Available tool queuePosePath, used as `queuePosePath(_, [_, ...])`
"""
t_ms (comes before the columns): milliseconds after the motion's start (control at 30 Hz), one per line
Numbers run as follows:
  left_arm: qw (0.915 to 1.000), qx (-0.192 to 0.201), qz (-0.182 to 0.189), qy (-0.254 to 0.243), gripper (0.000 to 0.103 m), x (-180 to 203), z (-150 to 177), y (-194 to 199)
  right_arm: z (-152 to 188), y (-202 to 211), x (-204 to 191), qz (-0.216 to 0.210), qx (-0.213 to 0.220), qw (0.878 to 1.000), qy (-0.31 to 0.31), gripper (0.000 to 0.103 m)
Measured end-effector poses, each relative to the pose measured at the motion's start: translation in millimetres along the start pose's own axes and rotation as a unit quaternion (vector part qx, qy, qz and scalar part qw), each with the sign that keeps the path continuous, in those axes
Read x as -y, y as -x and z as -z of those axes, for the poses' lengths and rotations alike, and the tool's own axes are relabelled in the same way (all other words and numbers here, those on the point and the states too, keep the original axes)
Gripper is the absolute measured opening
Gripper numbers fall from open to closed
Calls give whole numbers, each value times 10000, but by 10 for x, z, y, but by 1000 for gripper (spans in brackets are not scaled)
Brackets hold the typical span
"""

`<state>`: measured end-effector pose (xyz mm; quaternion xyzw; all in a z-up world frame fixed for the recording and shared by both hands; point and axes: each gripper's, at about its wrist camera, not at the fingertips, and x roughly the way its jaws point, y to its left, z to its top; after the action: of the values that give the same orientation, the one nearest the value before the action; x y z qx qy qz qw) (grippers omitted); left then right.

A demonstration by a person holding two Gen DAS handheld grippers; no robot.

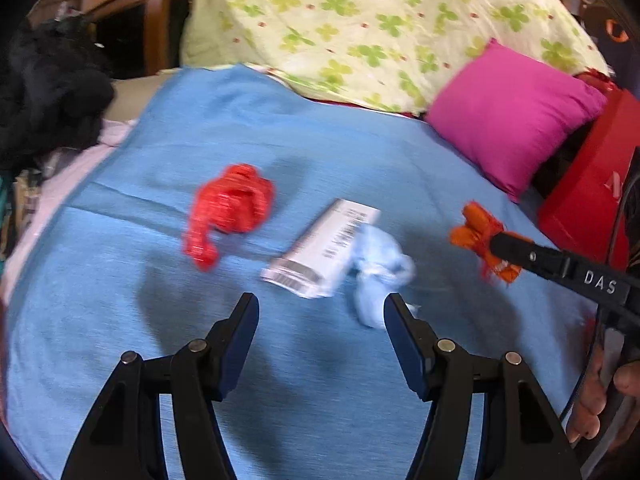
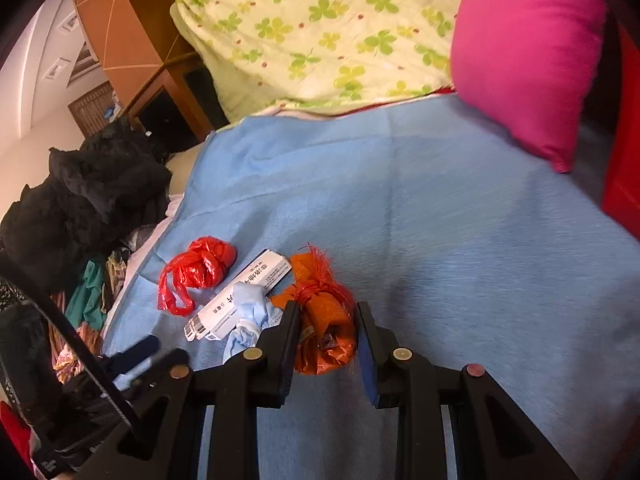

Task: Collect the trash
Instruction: 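Grasp the orange bag with the right tool while the left tool approaches the blue mask, then close the left tool on the blue face mask and lift it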

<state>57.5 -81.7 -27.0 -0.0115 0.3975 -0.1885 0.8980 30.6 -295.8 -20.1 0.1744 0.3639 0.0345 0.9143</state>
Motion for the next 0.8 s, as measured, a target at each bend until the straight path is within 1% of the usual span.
queuePosePath(67, [9997,-65,228,-11,65,63,10,-21,2,149,9,37,144,9999,6,29])
queuePosePath(133, [9991,-135,398,-37,59,147,4,-65,-5,274,17,54,287,9996,17,29])
queuePosePath(200, [9982,-251,543,-41,50,225,0,-139,-17,376,40,29,400,9992,-24,29])
queuePosePath(233, [9980,-280,573,-34,49,254,-2,-168,-22,430,55,23,467,9989,-42,29])
queuePosePath(300, [9979,-316,562,-13,48,303,-12,-227,-22,527,81,11,566,9984,-67,29])
queuePosePath(467, [9985,-423,333,28,47,396,-42,-390,42,666,107,-32,608,9981,-106,29])
queuePosePath(567, [9981,-530,281,117,32,400,-55,-477,63,715,102,-62,636,9979,-82,29])
queuePosePath(633, [9982,-541,228,141,27,416,-59,-496,78,745,89,-88,646,9979,-62,29])
queuePosePath(700, [9983,-551,183,109,19,442,-59,-501,82,767,86,-82,660,9978,-19,29])
queuePosePath(800, [9984,-536,201,17,13,483,-62,-492,89,799,99,-87,670,9977,-16,29])
